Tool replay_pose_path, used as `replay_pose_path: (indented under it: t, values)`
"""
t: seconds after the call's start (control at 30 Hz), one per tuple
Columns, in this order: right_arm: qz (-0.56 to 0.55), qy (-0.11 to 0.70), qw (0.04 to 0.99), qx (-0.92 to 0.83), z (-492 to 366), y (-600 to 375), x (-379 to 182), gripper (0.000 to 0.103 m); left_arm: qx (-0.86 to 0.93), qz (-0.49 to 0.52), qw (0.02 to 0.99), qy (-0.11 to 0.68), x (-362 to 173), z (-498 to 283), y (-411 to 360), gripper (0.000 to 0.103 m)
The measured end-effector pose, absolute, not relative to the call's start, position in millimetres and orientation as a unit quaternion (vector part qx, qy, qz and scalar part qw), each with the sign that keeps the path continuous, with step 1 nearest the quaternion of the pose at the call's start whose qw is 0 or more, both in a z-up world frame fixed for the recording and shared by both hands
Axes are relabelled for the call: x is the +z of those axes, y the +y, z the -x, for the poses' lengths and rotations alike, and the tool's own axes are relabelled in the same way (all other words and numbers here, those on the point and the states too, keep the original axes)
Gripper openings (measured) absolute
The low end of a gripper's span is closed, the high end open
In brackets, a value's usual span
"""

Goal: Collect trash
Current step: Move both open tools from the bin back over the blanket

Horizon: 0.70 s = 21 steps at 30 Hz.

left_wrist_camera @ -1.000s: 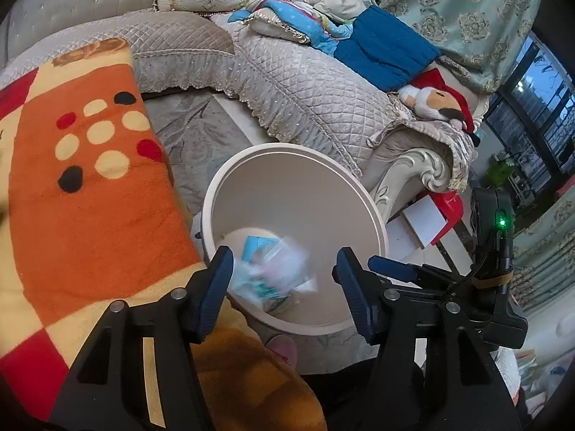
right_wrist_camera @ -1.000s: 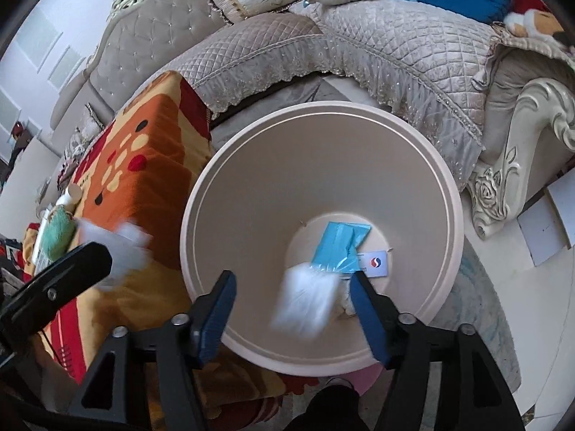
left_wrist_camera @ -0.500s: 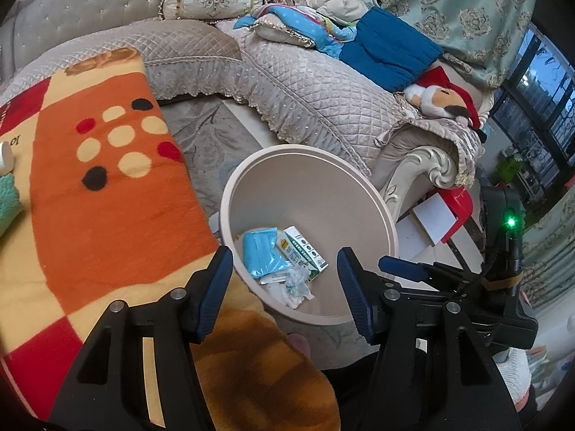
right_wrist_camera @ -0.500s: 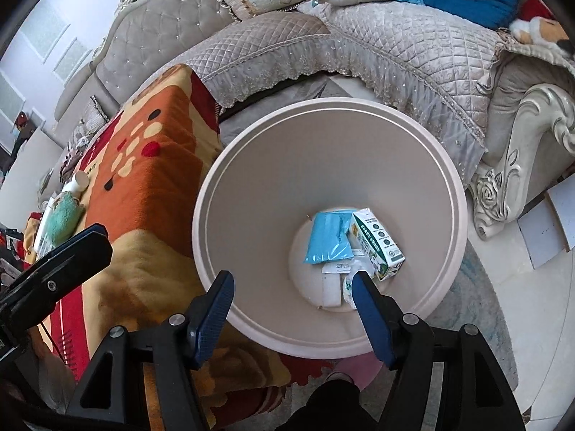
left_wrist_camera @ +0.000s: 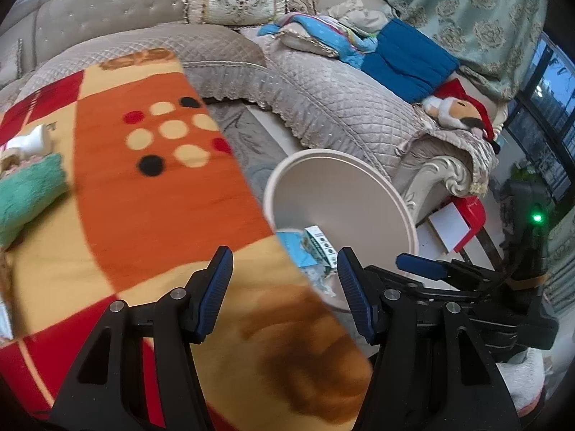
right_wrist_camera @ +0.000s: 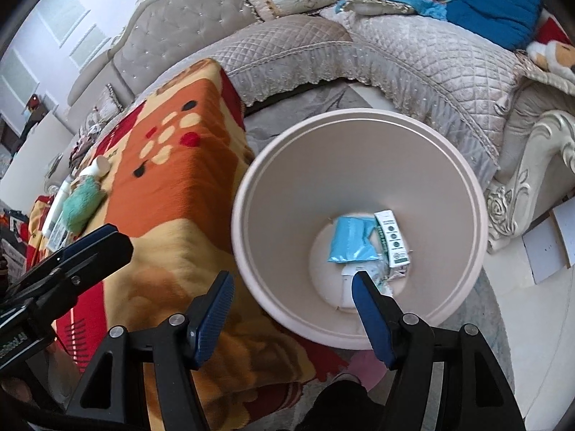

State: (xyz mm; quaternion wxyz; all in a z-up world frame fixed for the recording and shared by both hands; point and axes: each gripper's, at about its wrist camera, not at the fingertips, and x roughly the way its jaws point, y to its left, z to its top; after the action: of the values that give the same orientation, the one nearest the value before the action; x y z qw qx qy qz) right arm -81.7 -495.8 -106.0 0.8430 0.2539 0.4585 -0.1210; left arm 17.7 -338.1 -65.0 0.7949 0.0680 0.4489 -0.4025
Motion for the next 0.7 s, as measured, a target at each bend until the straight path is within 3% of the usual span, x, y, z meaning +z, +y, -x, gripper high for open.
replay_pose_path:
  t: [0.47,0.7]
  values:
    - [-0.229,0.459,0.856,-0.065,54.8,-439.2,-85.5,0.066,-0.291,-0.036,0.834,0.468,-86.3,-84.4,-238.1,0.059]
    - [-0.211,0.464,0.86,-0.036,35.2,-410.6,-79.5,0.066,-0.23,0.003,0.846,0.481,-89.6,-84.3,-149.6,0.059]
